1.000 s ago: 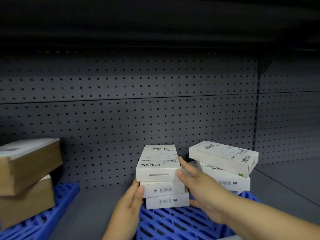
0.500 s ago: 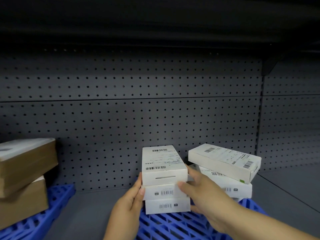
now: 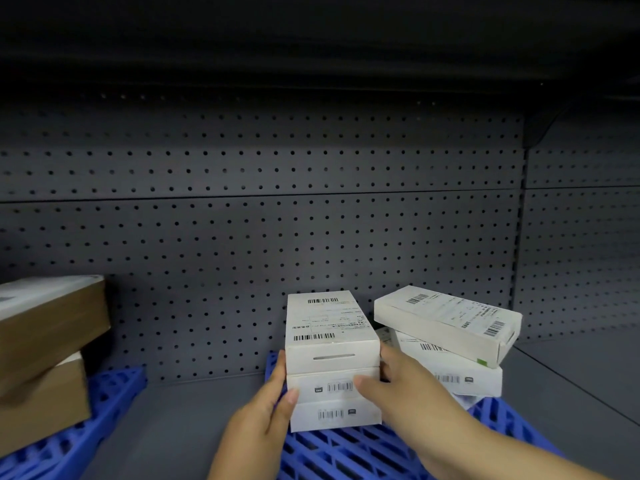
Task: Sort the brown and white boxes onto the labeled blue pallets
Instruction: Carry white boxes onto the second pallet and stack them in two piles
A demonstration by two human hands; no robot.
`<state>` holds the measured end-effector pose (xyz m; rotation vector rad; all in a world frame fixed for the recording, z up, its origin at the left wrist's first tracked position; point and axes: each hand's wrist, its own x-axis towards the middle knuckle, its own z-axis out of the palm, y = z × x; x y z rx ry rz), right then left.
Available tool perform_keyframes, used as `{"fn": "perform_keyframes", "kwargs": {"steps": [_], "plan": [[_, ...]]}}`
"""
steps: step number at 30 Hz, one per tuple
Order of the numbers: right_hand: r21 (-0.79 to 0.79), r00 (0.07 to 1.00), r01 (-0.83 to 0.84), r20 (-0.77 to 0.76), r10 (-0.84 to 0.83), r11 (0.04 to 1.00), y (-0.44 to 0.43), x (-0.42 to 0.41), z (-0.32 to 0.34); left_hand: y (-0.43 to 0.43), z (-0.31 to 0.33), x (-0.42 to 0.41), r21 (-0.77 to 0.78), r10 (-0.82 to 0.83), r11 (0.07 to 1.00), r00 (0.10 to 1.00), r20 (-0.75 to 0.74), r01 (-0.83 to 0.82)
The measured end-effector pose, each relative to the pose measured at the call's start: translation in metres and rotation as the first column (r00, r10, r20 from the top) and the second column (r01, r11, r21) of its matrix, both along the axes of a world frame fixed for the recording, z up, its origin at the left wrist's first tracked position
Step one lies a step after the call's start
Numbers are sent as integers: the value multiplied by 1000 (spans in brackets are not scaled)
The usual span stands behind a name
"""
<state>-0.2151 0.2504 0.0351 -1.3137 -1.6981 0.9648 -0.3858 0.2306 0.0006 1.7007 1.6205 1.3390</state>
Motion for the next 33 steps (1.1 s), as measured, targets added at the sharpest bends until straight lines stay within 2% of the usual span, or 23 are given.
{"fn": "perform_keyframes", "kwargs": {"steps": [5, 13, 23, 29, 32, 33], "plan": [[-27, 1000, 9, 13, -9, 1000, 1, 0, -1, -1, 0, 1, -25, -7, 1000, 1000, -14, 7], [-93, 993, -40, -115, 29, 995, 6, -1, 1, 8, -5, -4, -5, 13, 1000, 1000, -4, -13], [-112, 988, -22, -155, 4, 993, 8, -7, 4, 16, -10, -9, 4, -5, 1000, 1000, 18, 5], [-130, 989, -72, -134, 55, 989, 2, -4, 9, 8, -6, -6, -28, 6, 1000, 998, 59, -4], [-124, 983, -174, -73, 166, 977, -15, 13, 29, -5, 6, -1, -3, 104, 995, 991, 87, -105], [-109, 982, -190, -27, 188, 976, -22, 27, 39, -11, 13, 2, 59, 148, 987, 986, 70, -153]]}}
